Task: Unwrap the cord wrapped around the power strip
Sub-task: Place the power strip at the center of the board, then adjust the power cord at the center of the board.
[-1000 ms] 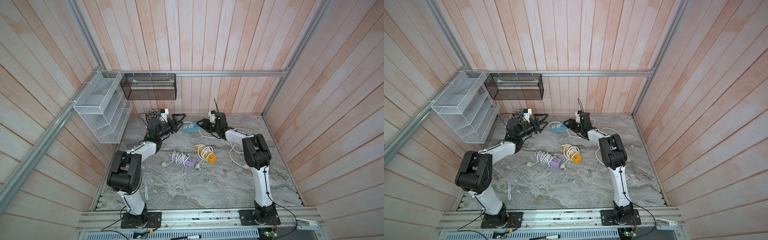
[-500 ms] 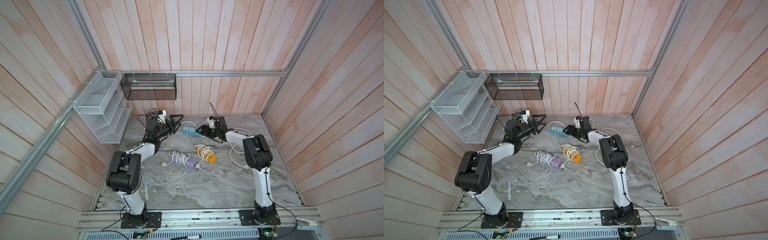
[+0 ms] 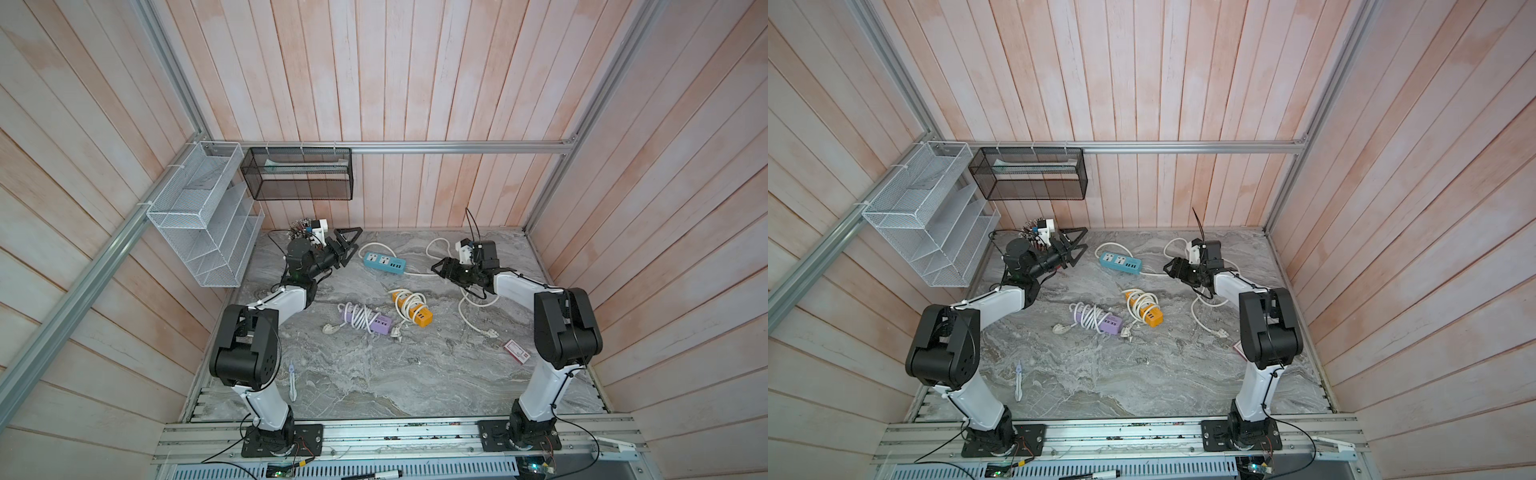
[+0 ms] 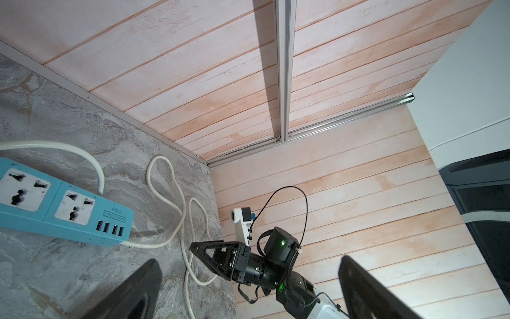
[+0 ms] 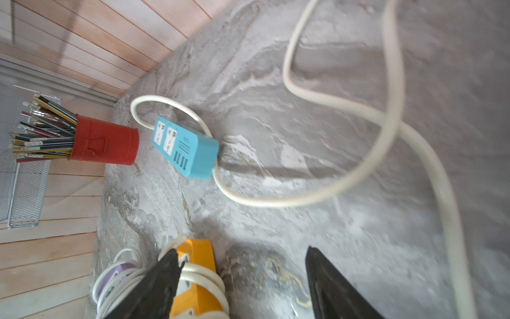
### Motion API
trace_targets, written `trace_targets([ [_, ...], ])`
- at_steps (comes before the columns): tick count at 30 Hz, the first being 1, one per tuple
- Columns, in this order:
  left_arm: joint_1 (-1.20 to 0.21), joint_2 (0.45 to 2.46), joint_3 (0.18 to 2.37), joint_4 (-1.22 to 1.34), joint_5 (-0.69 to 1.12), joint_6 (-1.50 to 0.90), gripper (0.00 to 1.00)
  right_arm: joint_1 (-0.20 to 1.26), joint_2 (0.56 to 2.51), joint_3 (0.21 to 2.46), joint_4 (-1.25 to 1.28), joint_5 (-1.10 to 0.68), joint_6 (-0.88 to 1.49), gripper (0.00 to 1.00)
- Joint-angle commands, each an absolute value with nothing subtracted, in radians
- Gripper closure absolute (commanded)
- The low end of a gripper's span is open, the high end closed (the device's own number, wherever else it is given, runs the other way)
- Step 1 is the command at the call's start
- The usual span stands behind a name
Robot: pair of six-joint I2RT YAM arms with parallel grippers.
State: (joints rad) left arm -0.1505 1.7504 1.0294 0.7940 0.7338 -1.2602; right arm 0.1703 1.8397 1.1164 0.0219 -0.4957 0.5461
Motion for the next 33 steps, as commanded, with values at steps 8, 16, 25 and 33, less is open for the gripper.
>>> trace_targets([
  [8, -0.146, 1.72, 1.014, 0.832, 0.755, -1.263, 0.0, 0.13, 1.982, 1.184, 0.143, -0.525, 0.633, 0.29],
  [16, -0.146, 1.722, 1.006, 0.841, 0.759, -1.267, 0.0, 0.117, 2.187, 1.435, 0.173, -0.512, 0.668, 1.0],
  [25, -0.143, 1.717, 0.986, 0.851, 0.759, -1.27, 0.0, 0.11, 2.23, 1.716, 0.054, -0.465, 0.597, 1.0],
  [33, -0.143, 1.72, 0.98, 0.873, 0.762, -1.281, 0.0, 0.08, 2.182, 1.617, 0.117, -0.41, 0.598, 1.0],
])
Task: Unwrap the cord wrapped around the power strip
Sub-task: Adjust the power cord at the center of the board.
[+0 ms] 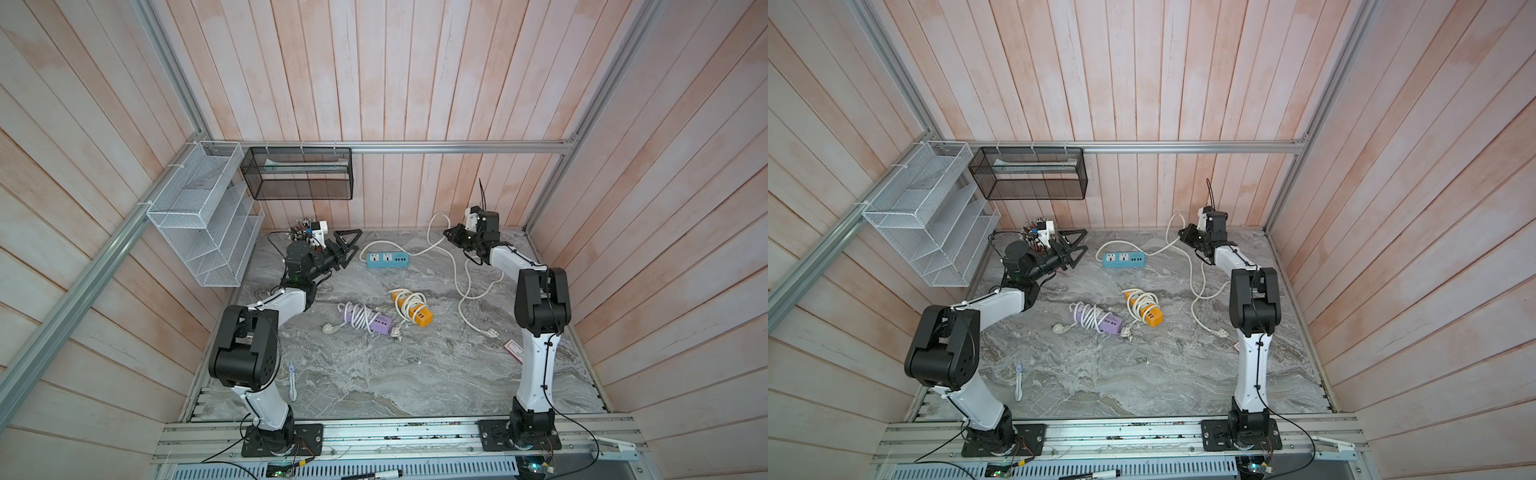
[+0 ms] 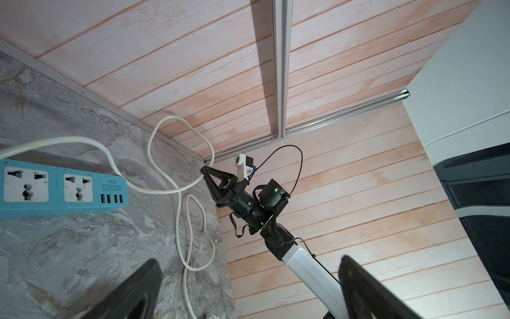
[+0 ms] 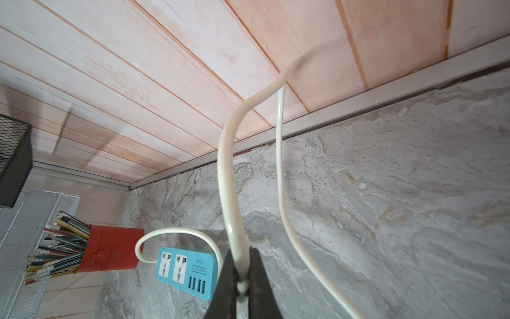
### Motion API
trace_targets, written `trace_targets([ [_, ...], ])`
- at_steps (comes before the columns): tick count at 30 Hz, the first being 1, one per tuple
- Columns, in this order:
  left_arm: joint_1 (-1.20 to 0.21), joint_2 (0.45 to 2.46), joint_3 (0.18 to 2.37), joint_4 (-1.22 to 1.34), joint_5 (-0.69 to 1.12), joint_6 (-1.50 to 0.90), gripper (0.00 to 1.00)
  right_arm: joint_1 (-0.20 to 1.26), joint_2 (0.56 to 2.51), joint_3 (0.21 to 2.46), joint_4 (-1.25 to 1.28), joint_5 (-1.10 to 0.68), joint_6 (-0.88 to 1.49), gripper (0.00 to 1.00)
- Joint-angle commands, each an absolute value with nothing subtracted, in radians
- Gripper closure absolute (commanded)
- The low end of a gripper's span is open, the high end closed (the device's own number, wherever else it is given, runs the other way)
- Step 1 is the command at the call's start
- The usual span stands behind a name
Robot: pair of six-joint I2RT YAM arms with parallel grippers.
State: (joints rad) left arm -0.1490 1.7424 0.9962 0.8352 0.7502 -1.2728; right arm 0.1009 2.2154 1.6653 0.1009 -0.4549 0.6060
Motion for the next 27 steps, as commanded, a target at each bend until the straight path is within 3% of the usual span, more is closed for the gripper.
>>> trace_targets([
  [1, -0.143, 1.723, 0.98, 0.874, 0.763, -1.285, 0.0, 0.068, 2.178, 1.614, 0.124, -0.415, 0.601, 1.0],
  [8, -0.143, 1.711, 0.976, 0.874, 0.756, -1.284, 0.0, 0.041, 2.237, 1.681, -0.008, -0.401, 0.558, 0.98],
  [10, -0.143, 1.713, 0.976, 0.878, 0.756, -1.287, 0.0, 0.042, 2.222, 1.616, 0.027, -0.402, 0.568, 0.82],
  [14, -0.143, 1.715, 0.974, 0.884, 0.761, -1.292, 0.0, 0.039, 2.181, 1.522, 0.056, -0.38, 0.564, 0.61],
  [18, -0.142, 1.703, 0.969, 0.877, 0.76, -1.287, 0.0, 0.027, 2.11, 1.442, 0.061, -0.366, 0.542, 0.24],
  [27, -0.13, 1.684, 0.947, 0.894, 0.767, -1.3, 0.0, 0.012, 1.801, 1.225, 0.082, -0.356, 0.49, 0.21],
])
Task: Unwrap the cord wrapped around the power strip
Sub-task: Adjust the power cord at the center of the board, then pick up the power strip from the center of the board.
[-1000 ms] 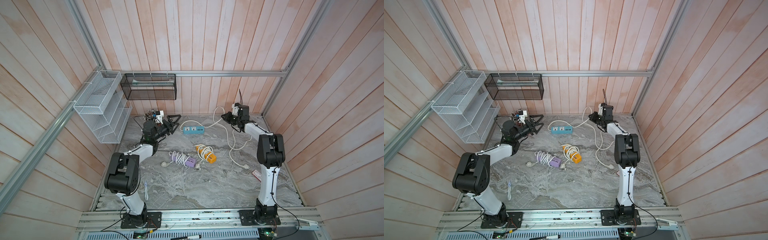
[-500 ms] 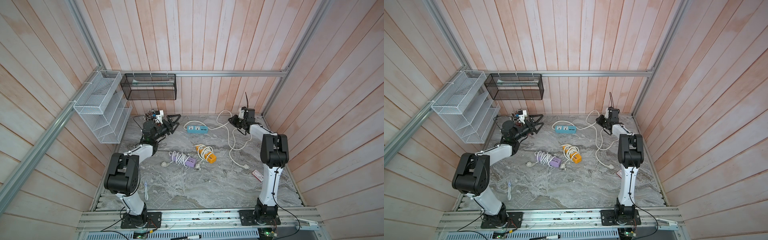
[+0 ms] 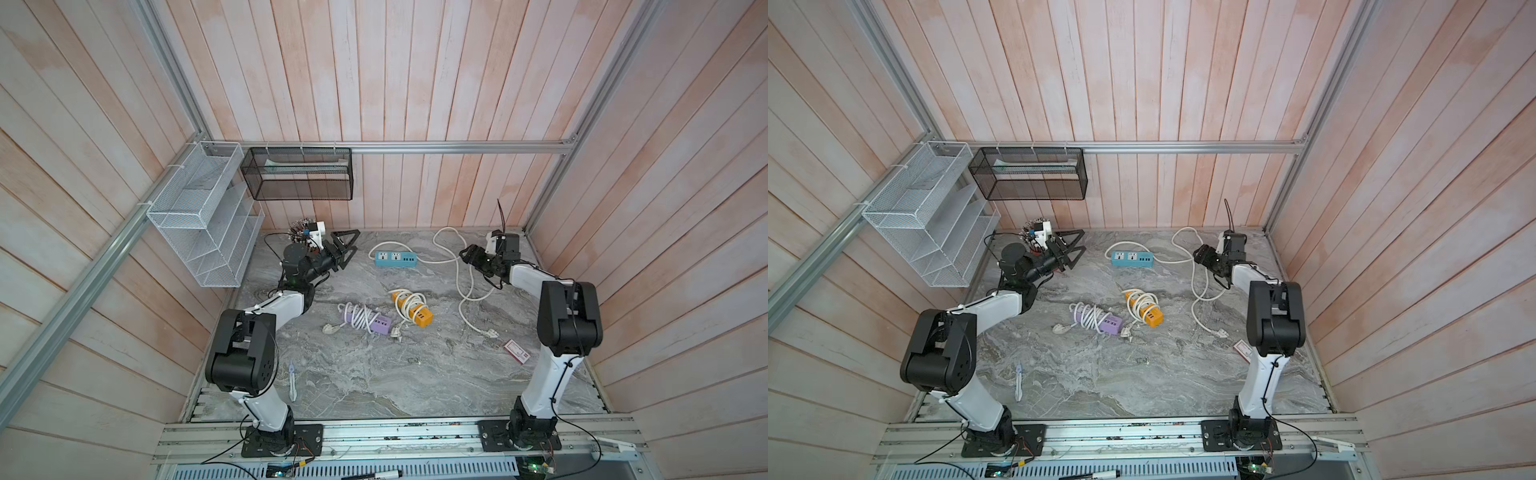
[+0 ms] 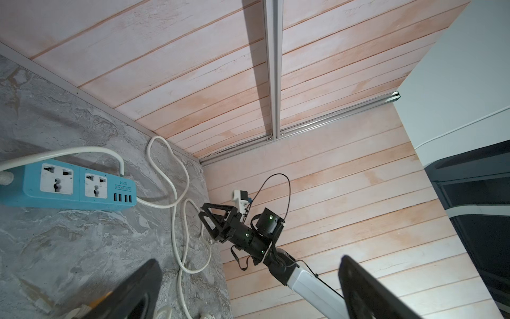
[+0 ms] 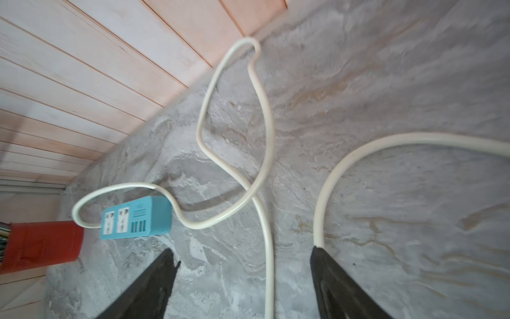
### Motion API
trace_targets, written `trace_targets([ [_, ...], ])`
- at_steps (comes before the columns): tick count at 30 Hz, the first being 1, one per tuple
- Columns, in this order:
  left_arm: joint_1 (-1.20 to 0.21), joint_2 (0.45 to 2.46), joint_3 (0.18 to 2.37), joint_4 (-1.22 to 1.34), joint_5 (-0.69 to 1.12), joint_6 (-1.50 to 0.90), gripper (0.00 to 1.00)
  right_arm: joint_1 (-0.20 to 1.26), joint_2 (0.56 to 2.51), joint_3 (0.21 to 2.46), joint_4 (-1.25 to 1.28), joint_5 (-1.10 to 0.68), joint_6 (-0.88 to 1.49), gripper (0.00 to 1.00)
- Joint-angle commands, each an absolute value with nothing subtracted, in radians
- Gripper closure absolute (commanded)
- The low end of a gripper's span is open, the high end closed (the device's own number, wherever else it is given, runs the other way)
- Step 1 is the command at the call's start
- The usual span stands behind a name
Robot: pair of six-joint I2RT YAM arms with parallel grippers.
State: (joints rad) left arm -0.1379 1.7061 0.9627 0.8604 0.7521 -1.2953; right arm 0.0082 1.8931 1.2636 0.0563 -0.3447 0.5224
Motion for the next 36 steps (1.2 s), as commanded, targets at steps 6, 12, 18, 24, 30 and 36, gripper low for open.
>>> trace_targets([
  [6, -0.116, 1.652, 0.932, 0.834, 0.771, -1.242, 0.0, 0.111, 1.643, 1.161, -0.023, -0.403, 0.41, 0.12],
  [12, -0.1, 1.621, 0.898, 0.813, 0.795, -1.225, 0.0, 0.157, 1.507, 0.931, 0.054, -0.573, 0.551, 0.12],
  [18, -0.1, 1.559, 0.894, 0.702, 0.806, -1.144, 0.0, 0.21, 1.376, 0.708, 0.109, -0.621, 0.694, 0.12],
  [24, -0.101, 1.476, 0.911, 0.527, 0.793, -0.964, 0.0, 0.307, 1.363, 0.564, 0.278, -0.623, 0.831, 0.12],
  [30, -0.125, 1.373, 1.016, 0.132, 0.668, -0.578, 0.0, 0.324, 1.442, 0.531, 0.41, -0.64, 0.909, 0.13],
  [36, -0.158, 1.27, 0.995, -0.045, 0.378, -0.355, 0.0, 0.362, 1.477, 0.517, 0.469, -0.622, 0.957, 0.14],
])
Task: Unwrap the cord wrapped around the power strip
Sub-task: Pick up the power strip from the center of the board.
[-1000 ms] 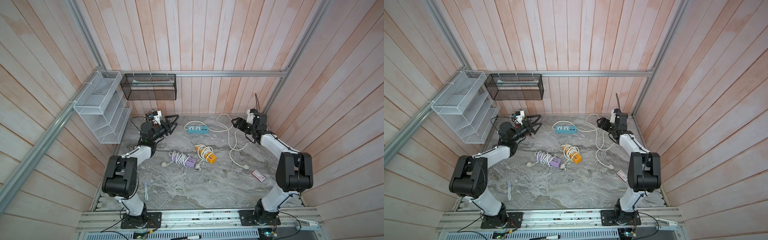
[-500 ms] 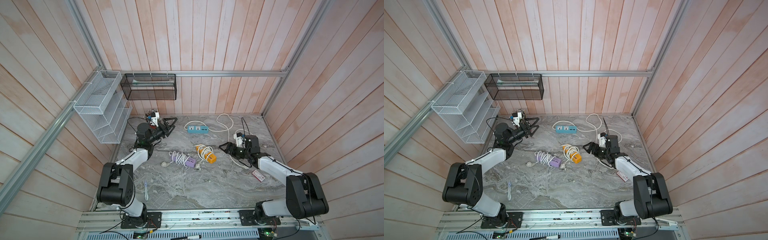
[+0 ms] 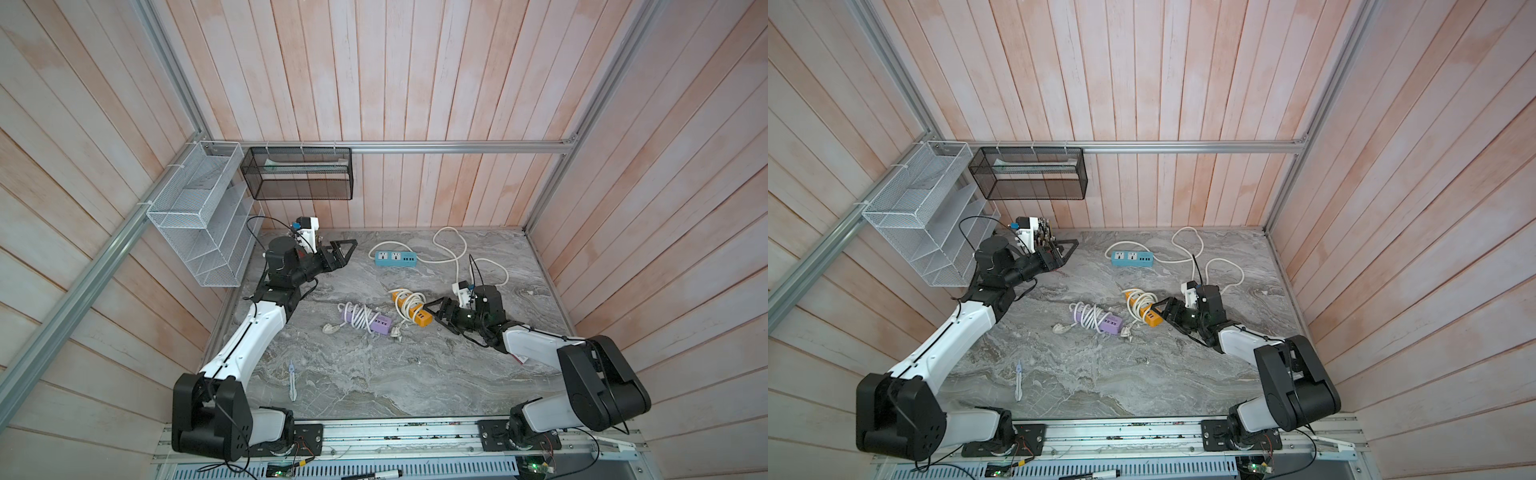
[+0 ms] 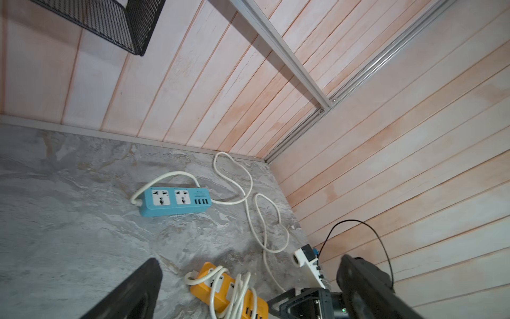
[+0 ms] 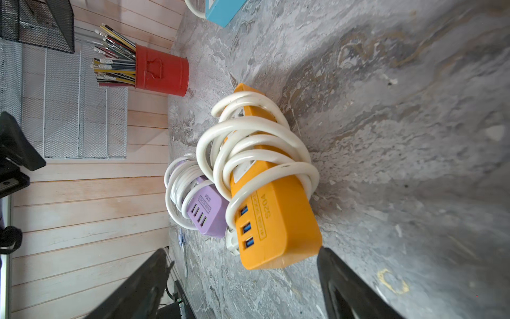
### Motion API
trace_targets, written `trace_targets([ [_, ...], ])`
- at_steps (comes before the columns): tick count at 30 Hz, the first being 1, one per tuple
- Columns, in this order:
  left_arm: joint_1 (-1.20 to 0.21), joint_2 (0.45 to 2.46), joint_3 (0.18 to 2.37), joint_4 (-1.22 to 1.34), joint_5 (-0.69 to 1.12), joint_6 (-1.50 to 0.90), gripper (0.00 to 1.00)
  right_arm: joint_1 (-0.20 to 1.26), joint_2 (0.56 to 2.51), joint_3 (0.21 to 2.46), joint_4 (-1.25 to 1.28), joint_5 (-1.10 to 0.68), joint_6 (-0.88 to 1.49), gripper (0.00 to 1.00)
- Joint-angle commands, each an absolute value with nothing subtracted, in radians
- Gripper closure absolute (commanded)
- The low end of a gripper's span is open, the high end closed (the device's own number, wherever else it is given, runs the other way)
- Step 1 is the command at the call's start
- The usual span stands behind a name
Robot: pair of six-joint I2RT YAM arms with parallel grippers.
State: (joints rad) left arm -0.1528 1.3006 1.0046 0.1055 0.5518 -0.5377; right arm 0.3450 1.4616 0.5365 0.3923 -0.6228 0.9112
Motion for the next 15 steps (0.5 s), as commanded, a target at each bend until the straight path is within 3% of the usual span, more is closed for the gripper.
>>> trace_targets([
  [1, -0.161, 1.263, 0.984, -0.045, 0.361, -0.346, 0.0, 0.364, 1.482, 0.509, 0.484, -0.622, 0.967, 0.14],
  [15, -0.222, 1.236, 0.933, -0.032, 0.215, -0.292, 0.0, 0.365, 1.509, 0.392, 0.707, -0.622, 1.112, 0.15],
])
